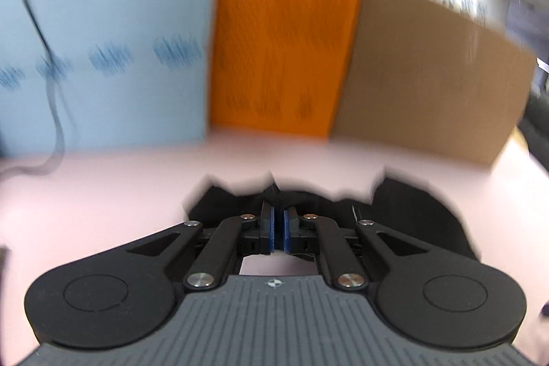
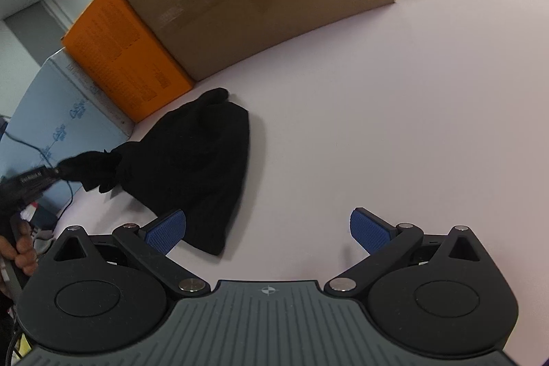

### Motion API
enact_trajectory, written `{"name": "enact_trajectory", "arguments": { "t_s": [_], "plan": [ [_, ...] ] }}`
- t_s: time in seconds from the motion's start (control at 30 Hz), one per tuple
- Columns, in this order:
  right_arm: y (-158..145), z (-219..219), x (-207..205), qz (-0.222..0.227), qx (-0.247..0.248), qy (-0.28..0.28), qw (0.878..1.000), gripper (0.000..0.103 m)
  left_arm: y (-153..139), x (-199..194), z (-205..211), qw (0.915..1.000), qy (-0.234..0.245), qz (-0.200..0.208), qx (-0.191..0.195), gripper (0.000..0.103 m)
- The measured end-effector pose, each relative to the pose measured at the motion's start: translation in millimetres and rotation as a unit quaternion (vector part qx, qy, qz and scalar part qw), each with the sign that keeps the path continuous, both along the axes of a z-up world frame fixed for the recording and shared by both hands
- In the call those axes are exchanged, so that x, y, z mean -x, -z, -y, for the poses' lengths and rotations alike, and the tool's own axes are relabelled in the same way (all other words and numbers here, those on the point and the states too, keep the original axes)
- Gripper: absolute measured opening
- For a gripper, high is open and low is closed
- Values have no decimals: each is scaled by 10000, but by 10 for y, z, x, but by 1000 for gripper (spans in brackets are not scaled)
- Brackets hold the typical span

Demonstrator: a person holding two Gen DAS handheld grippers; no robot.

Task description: Fold clothes

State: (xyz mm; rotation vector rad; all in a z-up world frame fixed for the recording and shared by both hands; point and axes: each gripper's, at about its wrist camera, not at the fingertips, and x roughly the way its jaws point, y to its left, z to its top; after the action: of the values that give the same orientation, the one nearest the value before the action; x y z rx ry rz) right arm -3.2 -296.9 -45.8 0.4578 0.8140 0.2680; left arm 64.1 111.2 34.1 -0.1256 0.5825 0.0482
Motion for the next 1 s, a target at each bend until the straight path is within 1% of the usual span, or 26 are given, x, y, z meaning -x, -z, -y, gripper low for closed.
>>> {"name": "enact_trajectory", "arguments": {
  "t_s": [0.1, 0.23, 0.3, 0.37, 0.47, 0.53, 0.6, 0.67, 0.73, 0.77, 0.8, 0.83, 0.87, 0.93, 1.0],
  "plan": [
    [-83, -139, -85, 264, 86, -438, 9987, 103, -284, 137, -130, 9993, -94, 343, -92, 4],
    [-280, -396, -255, 778, 303, -1130, 9901, 103, -663, 319, -304, 9963, -218, 800, -215, 4],
    [-383, -593, -368, 962, 360, -1537, 9828, 103, -706, 353, -311, 9966, -186, 756, -285, 4],
    [-480, -868, -462, 1131, 320, -2006, 9726, 103, -689, 388, -270, 9969, -153, 700, -311, 4],
    [-534, -1348, -540, 1379, 318, -2751, 9509, 103, -670, 491, -190, 9971, -191, 697, -250, 4],
    [-497, -1635, -553, 1644, 510, -3080, 9357, 103, -653, 548, -141, 9974, -255, 654, -146, 4],
    [-443, -1881, -566, 1872, 720, -3351, 9206, 103, -631, 595, -104, 9976, -316, 598, -123, 4],
    [-349, -2080, -651, 1930, 820, -3493, 9132, 99, -605, 639, -90, 9977, -395, 535, -99, 4],
    [-240, -2147, -720, 1855, 810, -3592, 9110, 80, -574, 660, -85, 9976, -515, 465, -55, 4],
    [-183, -2191, -770, 1704, 875, -3633, 9118, 60, -567, 675, -81, 9974, -582, 433, -23, 4],
    [-125, -2234, -821, 1553, 939, -3672, 9123, 33, -561, 695, -77, 9971, -635, 412, 16, 4],
    [-69, -2274, -871, 1404, 996, -3704, 9128, 21, -548, 711, -74, 9969, -675, 398, 47, 4],
    [-37, -2251, -908, 1301, 957, -3638, 9174, 14, -533, 718, -73, 9967, -710, 378, 67, 4],
    [-49, -2110, -940, 1204, 619, -3480, 9277, 10, -493, 723, -78, 9963, -801, 313, 85, 4],
    [-146, -1926, -905, 1313, 386, -3313, 9336, 8, -420, 718, -107, 9952, -959, 200, 86, 4]
  ]
}}
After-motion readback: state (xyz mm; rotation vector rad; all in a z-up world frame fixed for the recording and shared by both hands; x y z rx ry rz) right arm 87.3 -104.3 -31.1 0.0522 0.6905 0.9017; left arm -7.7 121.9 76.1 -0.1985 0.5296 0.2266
